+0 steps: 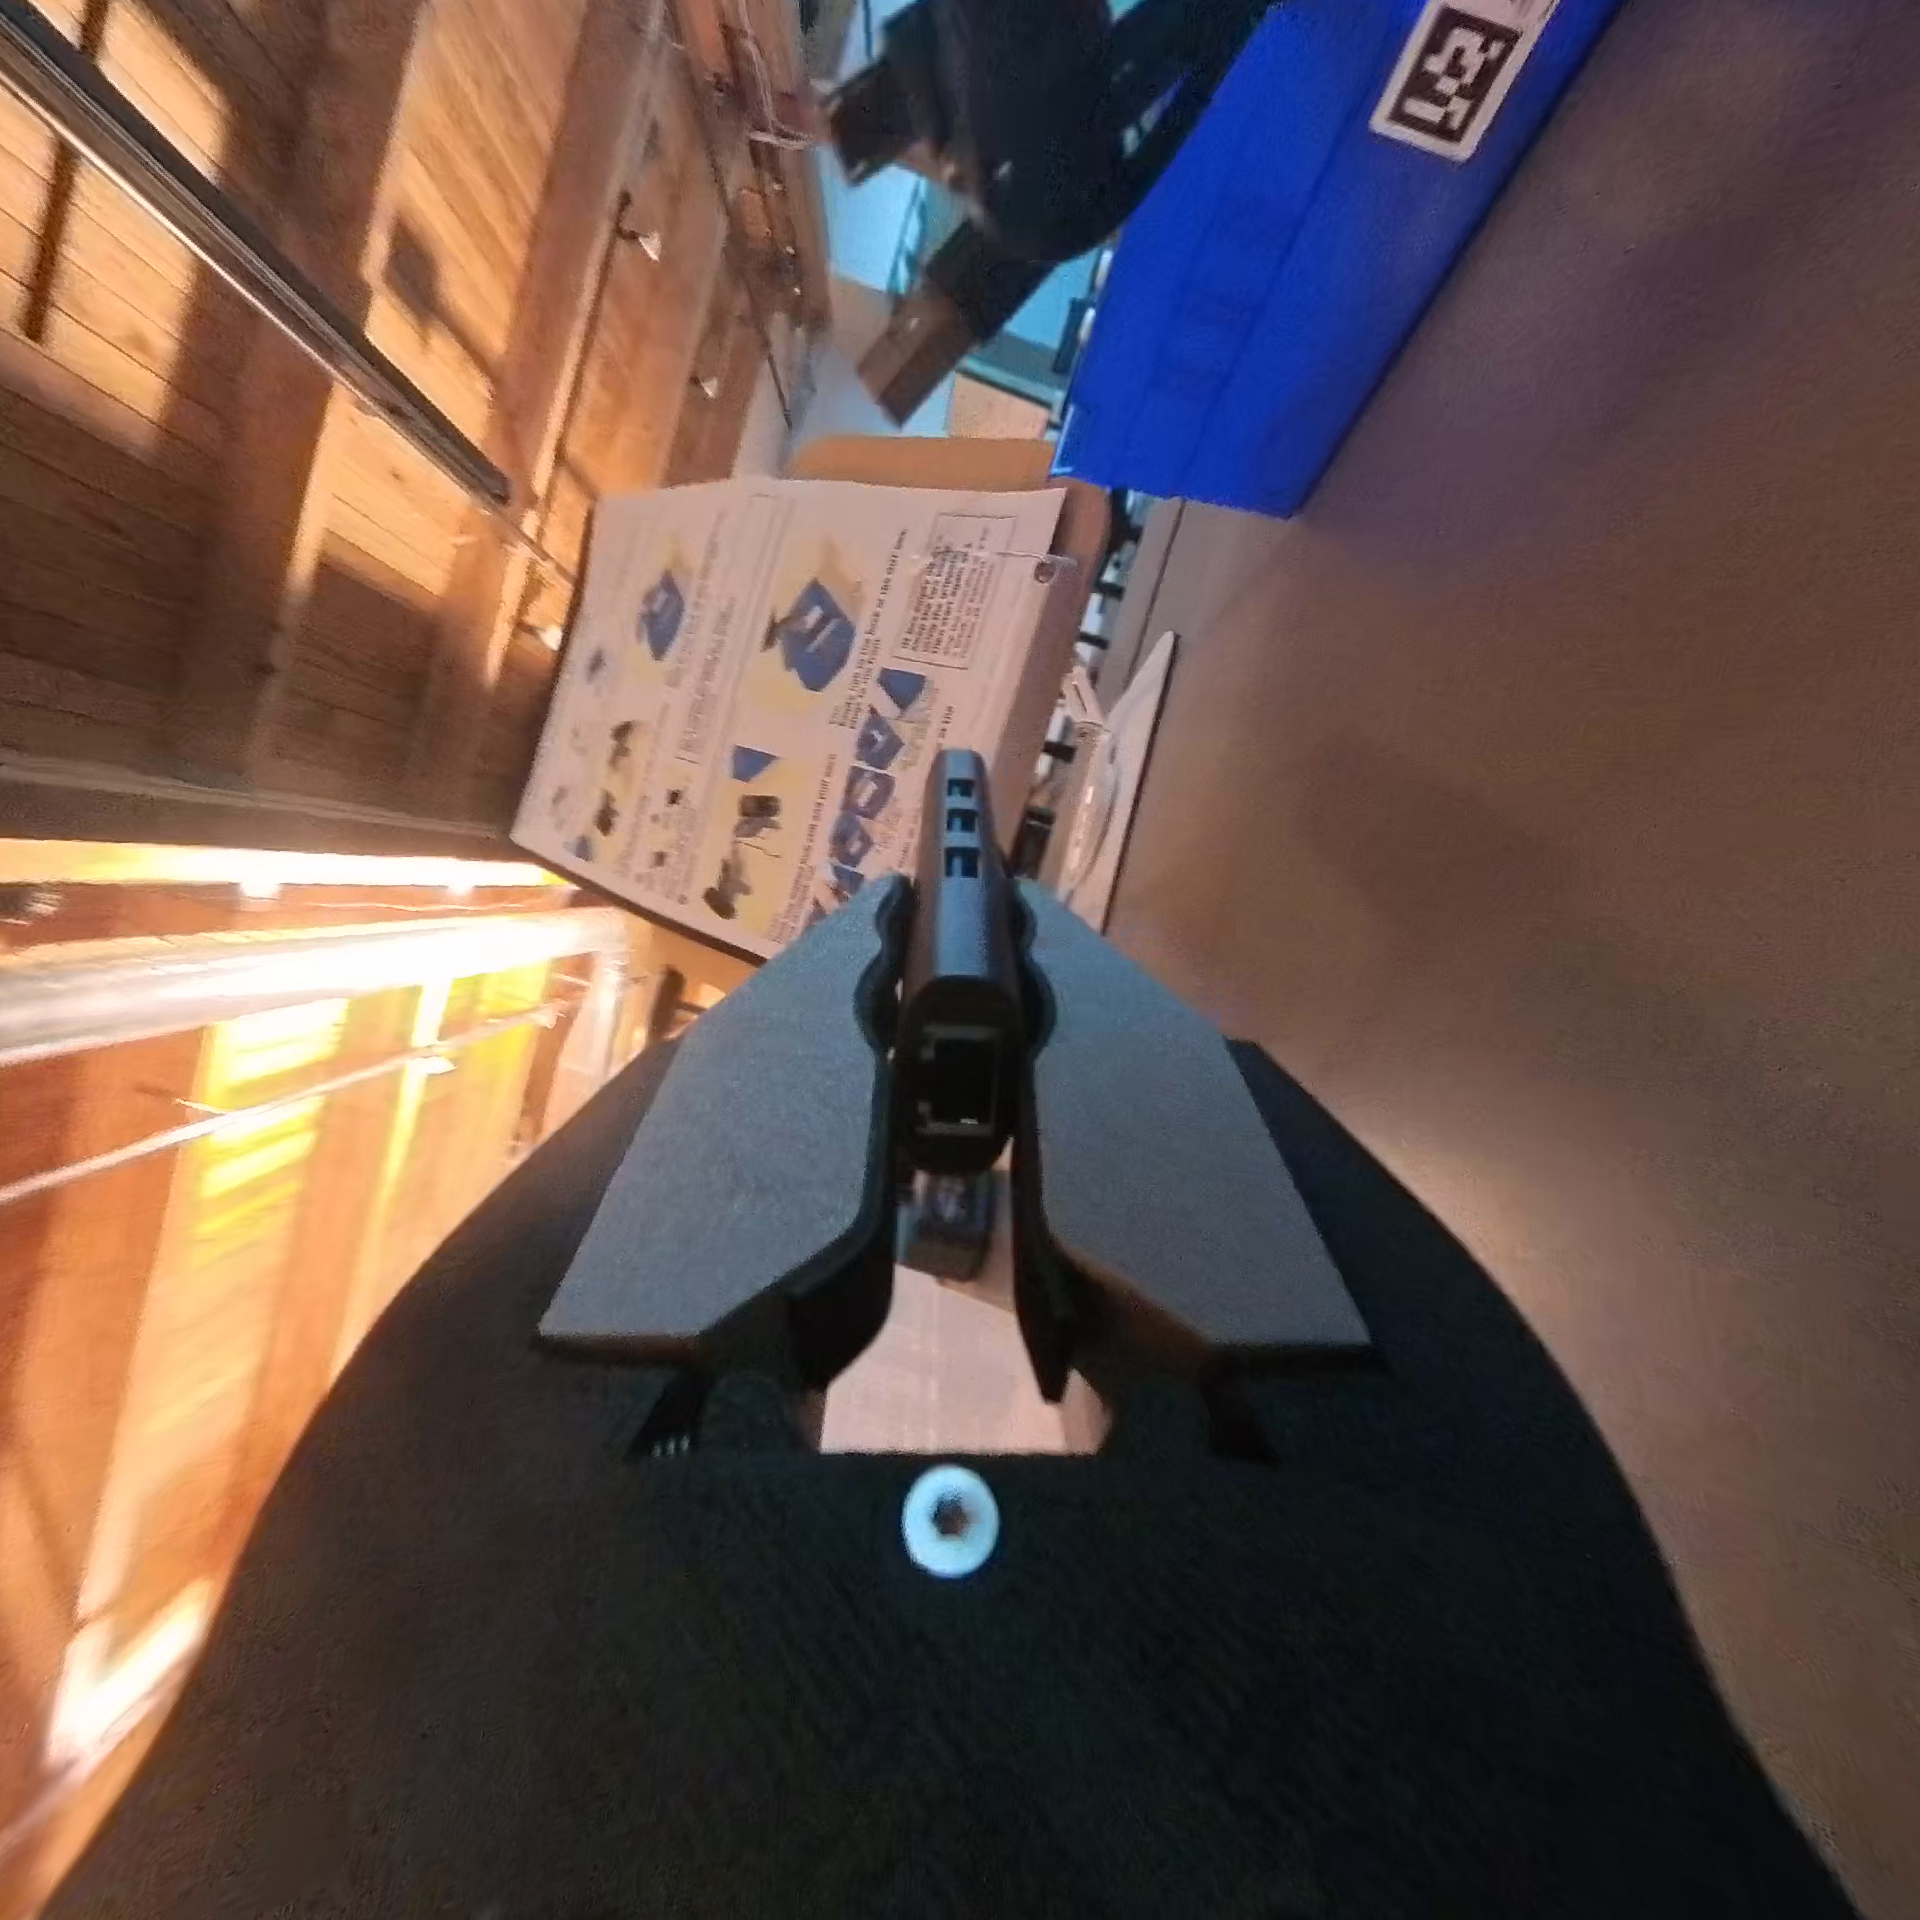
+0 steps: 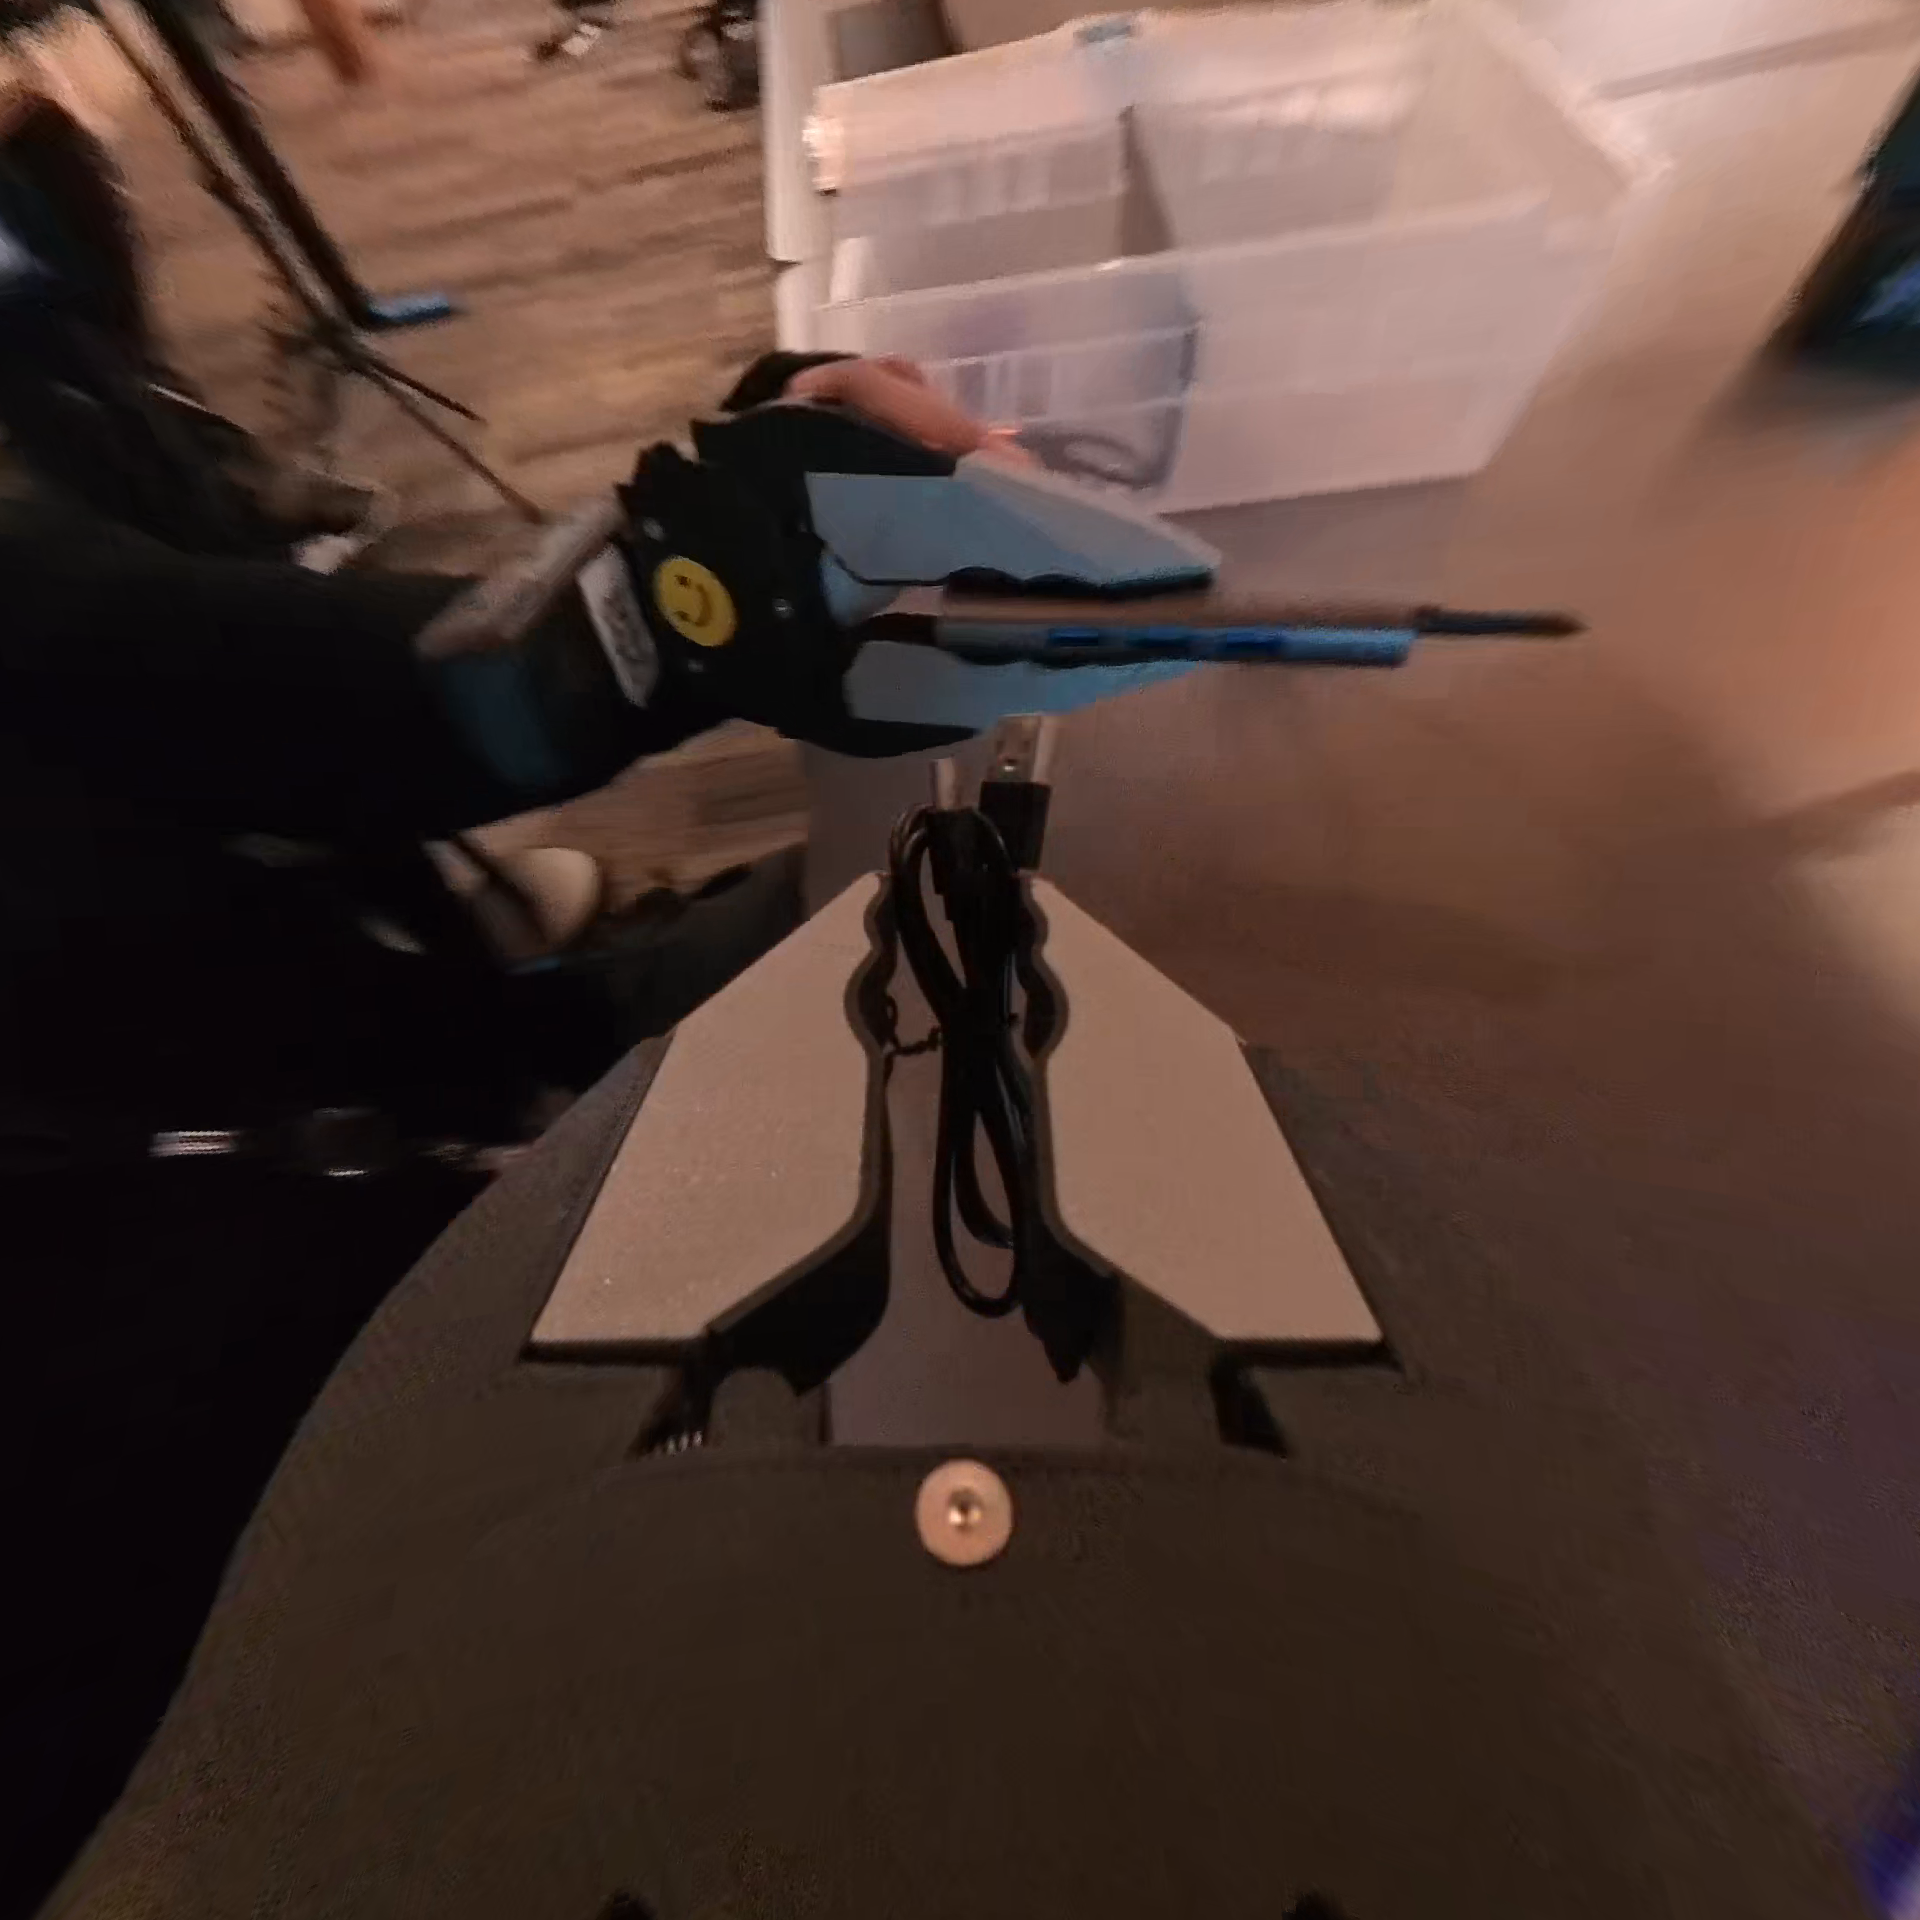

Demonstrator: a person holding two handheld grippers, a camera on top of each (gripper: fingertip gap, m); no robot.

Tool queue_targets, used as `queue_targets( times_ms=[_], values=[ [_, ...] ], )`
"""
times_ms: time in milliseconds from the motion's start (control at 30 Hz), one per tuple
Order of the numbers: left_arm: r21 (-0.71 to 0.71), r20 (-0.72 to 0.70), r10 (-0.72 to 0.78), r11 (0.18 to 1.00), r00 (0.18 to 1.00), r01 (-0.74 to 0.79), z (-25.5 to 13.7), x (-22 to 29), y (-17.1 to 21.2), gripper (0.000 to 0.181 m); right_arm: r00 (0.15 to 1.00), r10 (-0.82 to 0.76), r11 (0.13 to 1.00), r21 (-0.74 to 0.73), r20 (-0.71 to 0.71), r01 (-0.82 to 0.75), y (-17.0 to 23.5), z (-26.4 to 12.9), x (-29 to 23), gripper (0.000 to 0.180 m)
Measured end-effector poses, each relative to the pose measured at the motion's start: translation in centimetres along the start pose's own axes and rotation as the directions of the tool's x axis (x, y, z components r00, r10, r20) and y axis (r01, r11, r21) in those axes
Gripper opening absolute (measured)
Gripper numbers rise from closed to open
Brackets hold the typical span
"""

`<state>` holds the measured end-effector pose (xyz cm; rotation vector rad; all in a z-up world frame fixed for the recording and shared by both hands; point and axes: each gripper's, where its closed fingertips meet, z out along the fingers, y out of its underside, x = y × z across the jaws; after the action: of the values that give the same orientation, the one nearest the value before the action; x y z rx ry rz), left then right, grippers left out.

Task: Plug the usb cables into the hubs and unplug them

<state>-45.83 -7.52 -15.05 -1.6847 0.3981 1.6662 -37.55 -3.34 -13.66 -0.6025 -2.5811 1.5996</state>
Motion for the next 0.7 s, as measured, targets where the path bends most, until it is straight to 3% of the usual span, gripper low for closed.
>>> queue_targets(
  times_ms=[100, 200, 700],
  values=[
    [0.005, 0.01, 0.12, 0.993, 0.993, -0.12, -0.1, 0.9, -0.8, 0.014, 0.973, 0.177, 0.984, 0.009, 0.147, -0.181, 0.2, 0.4, -0.7, 0.02],
    [0.008, 0.003, 0.2, 0.98, 0.98, -0.2, -0.1, 1.9, -1.2, 0.014, 0.945, 0.286, 0.958, -0.037, 0.157, -0.284, 1.4, 1.0, 0.3, 0.02],
    [0.034, -0.036, 0.299, 0.954, 0.954, -0.298, -0.2, 4.4, -2.9, 0.014, 0.872, 0.422, 0.907, -0.107, 0.247, -0.408, 3.3, 2.9, 0.4, 0.019]
  ],
)
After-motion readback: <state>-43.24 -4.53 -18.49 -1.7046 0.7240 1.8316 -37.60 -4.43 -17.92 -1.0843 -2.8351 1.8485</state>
